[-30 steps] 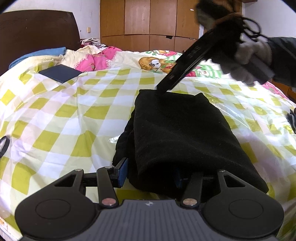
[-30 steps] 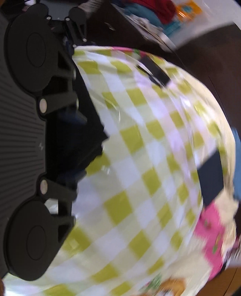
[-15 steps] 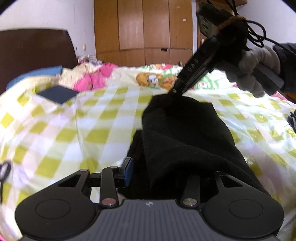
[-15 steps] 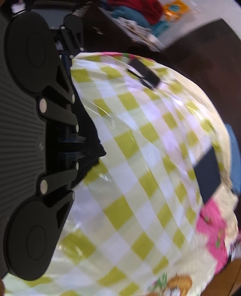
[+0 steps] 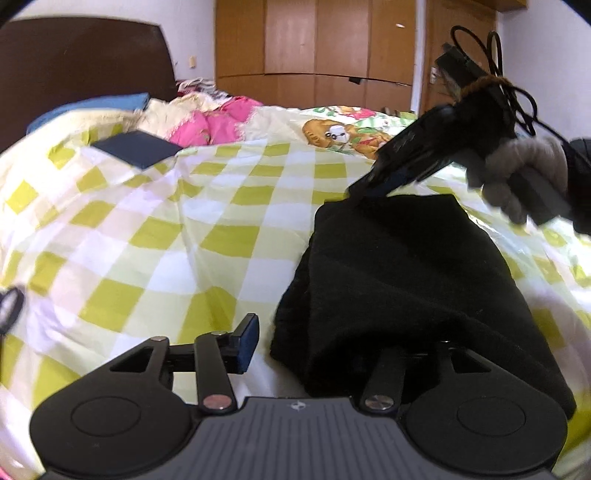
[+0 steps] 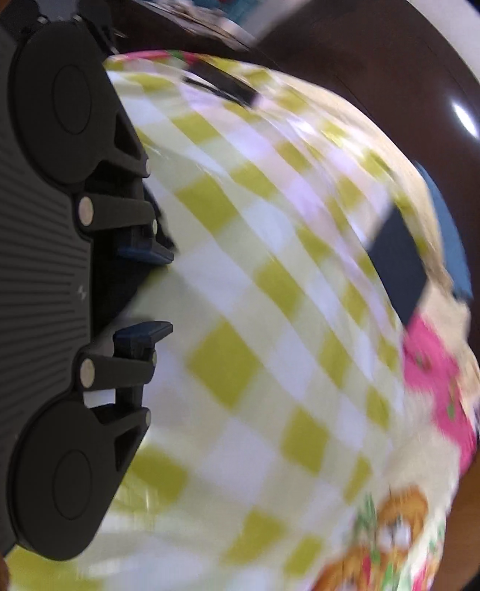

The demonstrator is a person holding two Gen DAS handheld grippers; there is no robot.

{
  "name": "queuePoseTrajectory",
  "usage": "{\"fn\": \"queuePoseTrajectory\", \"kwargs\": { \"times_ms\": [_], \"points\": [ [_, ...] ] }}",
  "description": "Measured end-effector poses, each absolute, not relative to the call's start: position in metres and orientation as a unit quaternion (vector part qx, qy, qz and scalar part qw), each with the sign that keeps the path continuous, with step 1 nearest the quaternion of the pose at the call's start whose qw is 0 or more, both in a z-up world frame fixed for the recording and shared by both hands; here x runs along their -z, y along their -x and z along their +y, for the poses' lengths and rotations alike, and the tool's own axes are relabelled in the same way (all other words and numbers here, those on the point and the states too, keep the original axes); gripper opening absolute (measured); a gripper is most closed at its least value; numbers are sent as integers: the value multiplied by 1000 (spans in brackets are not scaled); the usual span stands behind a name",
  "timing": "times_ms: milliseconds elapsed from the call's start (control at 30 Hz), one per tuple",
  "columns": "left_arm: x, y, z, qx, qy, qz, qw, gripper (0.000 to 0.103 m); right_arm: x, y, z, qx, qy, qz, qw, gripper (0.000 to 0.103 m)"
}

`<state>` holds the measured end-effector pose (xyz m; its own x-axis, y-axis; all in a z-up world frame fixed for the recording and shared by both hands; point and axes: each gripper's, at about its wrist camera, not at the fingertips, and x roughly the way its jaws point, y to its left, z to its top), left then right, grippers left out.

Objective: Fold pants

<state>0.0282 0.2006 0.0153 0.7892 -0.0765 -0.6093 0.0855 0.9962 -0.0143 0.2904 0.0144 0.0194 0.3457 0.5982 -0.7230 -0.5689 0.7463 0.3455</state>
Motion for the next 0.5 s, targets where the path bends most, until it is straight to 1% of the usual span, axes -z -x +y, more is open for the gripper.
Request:
{"fn": "queuePoseTrajectory", "kwargs": {
  "times_ms": [67,133,233,333,500],
  "points": [
    [-20,-20,203,40,-20,321,946,65,-35,-285,-11,-339,-43,426,838,36],
    [-25,-14,207,40,-17,321,946,66,-51,-265,-24,-336,-31,397,854,37],
    [-29,-8,208,35,-22,323,946,67,-59,-226,-26,-360,-17,382,851,37],
    [-30,-2,209,28,-34,331,943,68,-49,-192,-10,-383,28,378,843,35],
    [-47,13,211,0,-55,319,946,68,-5,-198,-7,-342,-6,425,838,34]
  ]
}}
